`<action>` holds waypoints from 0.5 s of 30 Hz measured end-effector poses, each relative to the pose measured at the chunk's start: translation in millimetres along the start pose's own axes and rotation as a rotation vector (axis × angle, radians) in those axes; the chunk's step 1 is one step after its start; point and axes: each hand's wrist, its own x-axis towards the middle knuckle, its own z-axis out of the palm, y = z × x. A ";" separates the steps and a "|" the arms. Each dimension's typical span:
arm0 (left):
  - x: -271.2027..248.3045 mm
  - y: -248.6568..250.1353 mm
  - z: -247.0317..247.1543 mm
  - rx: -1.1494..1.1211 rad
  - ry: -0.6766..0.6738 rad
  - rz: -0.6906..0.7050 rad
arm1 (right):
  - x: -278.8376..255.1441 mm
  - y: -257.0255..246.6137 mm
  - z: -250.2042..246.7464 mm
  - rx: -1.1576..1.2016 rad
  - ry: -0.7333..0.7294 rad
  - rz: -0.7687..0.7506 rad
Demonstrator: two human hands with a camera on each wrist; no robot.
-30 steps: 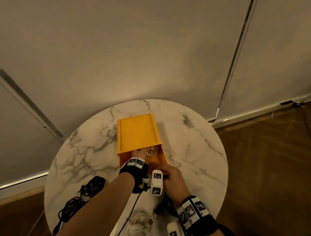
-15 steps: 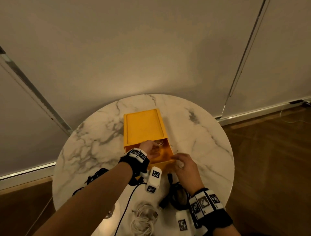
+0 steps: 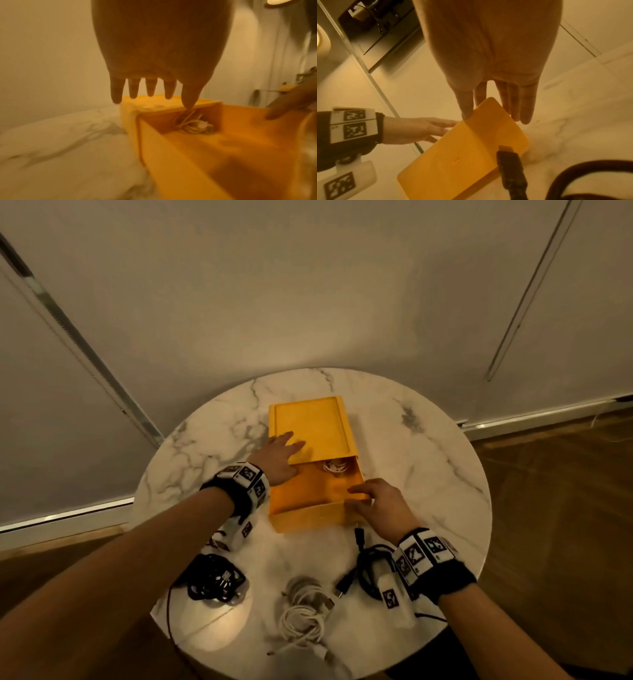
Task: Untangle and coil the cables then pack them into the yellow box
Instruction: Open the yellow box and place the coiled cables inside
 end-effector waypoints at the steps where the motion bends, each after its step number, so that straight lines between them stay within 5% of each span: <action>1: 3.4 -6.1 2.6 0.059 -0.061 0.001 | 2.6 -2.2 1.4 -0.008 -0.036 0.010; 15: 4.4 10.2 -6.5 0.468 0.043 0.065 | -17.5 -0.8 35.5 0.119 0.057 -0.018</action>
